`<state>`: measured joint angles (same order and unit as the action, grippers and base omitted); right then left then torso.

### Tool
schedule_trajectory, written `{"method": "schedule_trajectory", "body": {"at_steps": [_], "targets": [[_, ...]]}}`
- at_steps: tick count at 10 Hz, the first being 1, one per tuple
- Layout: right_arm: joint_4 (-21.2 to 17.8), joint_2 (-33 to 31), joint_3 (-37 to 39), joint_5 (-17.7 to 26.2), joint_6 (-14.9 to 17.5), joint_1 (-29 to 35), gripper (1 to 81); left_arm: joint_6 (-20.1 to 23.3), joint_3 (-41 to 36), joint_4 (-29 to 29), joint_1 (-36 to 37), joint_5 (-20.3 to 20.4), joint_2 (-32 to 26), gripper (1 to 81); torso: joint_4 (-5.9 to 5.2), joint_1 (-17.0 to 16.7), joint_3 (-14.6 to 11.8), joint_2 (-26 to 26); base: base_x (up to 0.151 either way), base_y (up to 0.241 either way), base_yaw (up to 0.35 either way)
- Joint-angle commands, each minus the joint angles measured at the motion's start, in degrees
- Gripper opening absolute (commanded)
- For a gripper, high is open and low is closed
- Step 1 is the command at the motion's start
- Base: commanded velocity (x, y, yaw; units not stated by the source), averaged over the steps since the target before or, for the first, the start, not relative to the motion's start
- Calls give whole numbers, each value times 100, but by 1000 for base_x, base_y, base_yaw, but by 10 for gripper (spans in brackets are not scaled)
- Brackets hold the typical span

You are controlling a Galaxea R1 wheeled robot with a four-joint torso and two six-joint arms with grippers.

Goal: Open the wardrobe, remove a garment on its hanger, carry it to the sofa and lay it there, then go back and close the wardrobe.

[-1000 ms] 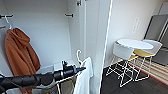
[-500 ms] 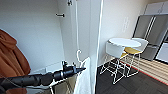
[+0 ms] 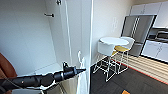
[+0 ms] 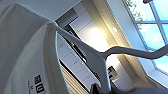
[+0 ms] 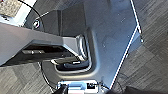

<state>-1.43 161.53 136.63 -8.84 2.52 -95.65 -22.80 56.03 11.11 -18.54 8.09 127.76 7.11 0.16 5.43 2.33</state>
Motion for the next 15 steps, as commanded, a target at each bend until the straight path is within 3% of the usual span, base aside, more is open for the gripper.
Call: {"method": "schedule_trajectory", "body": {"at_steps": [1, 15], "targets": [[-24, 14, -6, 330, 29, 111, 811, 74, -189, -284, 847, 210, -22, 10, 0, 2, 0, 0, 0, 0, -230], [11, 58, -76, 321, 11, 94, 811, 74, -215, -495, 733, 210, -4, 10, 0, -2, 0, 2, 0, 0, -236]]}}
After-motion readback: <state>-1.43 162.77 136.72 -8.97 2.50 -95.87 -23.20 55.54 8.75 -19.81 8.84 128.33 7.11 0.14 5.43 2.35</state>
